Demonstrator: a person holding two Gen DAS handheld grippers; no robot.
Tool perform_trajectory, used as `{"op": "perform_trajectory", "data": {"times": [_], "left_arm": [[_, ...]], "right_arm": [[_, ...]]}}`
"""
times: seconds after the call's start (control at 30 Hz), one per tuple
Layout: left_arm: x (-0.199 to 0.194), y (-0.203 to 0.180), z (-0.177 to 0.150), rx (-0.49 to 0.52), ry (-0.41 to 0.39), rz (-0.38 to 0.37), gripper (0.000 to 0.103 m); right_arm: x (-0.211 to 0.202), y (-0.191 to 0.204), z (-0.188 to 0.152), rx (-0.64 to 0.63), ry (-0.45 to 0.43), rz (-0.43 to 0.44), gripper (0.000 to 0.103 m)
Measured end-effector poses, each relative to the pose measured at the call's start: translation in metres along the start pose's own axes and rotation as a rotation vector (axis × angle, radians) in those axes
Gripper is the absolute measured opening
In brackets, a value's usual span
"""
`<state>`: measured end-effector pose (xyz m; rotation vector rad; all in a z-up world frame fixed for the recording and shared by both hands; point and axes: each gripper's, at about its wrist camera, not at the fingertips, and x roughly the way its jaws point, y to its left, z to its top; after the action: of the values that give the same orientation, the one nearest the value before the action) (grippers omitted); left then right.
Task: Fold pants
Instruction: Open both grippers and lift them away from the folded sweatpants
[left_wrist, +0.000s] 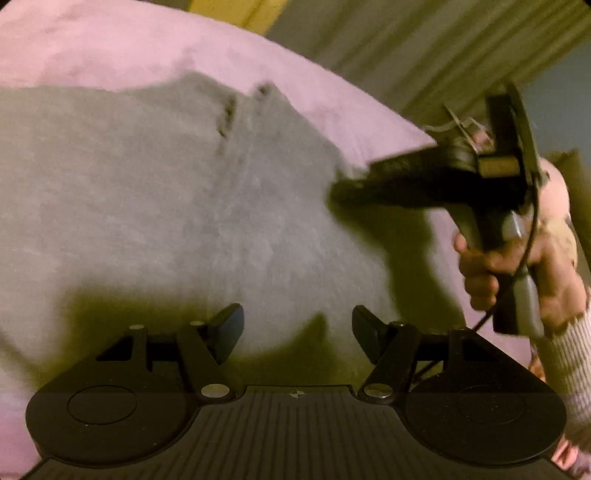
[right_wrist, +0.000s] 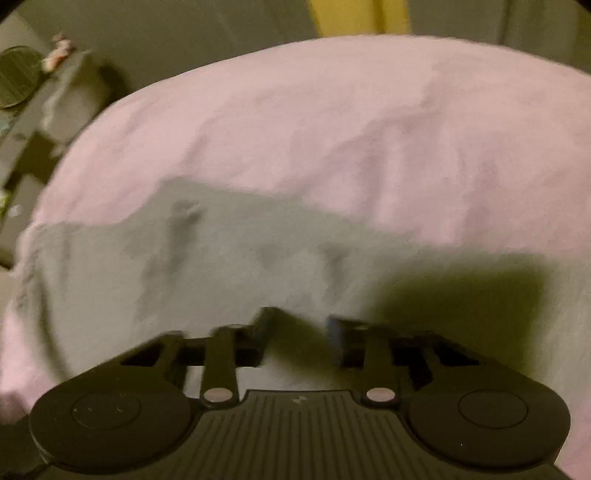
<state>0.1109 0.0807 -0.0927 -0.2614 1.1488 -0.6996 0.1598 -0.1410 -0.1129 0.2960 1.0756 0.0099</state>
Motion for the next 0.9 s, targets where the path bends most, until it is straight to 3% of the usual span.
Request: {"op": "perform_trajectory", "data": {"times": [0.1,0.13,0.17,0.23,0.3,0.37,0.43,0.6,0.73,0.9], "left_arm": [[-0.016,0.009,0.001,-0.046,-0.057,0.058,0.072],[-0.020,0.011,-0.001,-0.039,-0.070,0.089,0.072],[-0.022,0.013,-0.002,-0.021,-0.080,0.127,0.073],[-0.022,0.019,-0.005,-0.002,-0.070,0.188,0.074],[-0.018,0.028,-0.008,-0.019,-0.031,0.171,0.075],[-0.015,0.030,-0.012,-0.033,-0.022,0.152,0.079],[-0.014,0.026,-0.011,-0.020,-0.019,0.148,0.083],[-0.002,0.015,-0.008,0.003,-0.004,0.144,0.081],[0.004,0.009,-0.010,0.031,0.021,0.125,0.074],[0.012,0.006,-0.006,0.015,0.025,0.132,0.074]], "right_arm": [[-0.017,0.003,-0.002,0.013,-0.062,-0.085,0.015],[-0.025,0.014,-0.002,-0.042,-0.100,-0.122,0.025],[-0.033,0.024,-0.004,-0.102,-0.140,-0.144,0.053],[-0.051,0.025,-0.004,-0.159,-0.218,-0.186,0.078],[-0.069,0.009,-0.002,-0.138,-0.262,-0.252,0.078],[-0.083,-0.009,-0.002,-0.092,-0.261,-0.258,0.080],[-0.093,-0.033,-0.006,-0.048,-0.218,-0.227,0.080],[-0.093,-0.055,0.006,-0.001,-0.114,-0.122,0.081],[-0.088,-0.068,-0.002,0.070,-0.076,-0.179,0.082],[-0.077,-0.083,-0.037,0.117,0.025,-0.128,0.082]]}}
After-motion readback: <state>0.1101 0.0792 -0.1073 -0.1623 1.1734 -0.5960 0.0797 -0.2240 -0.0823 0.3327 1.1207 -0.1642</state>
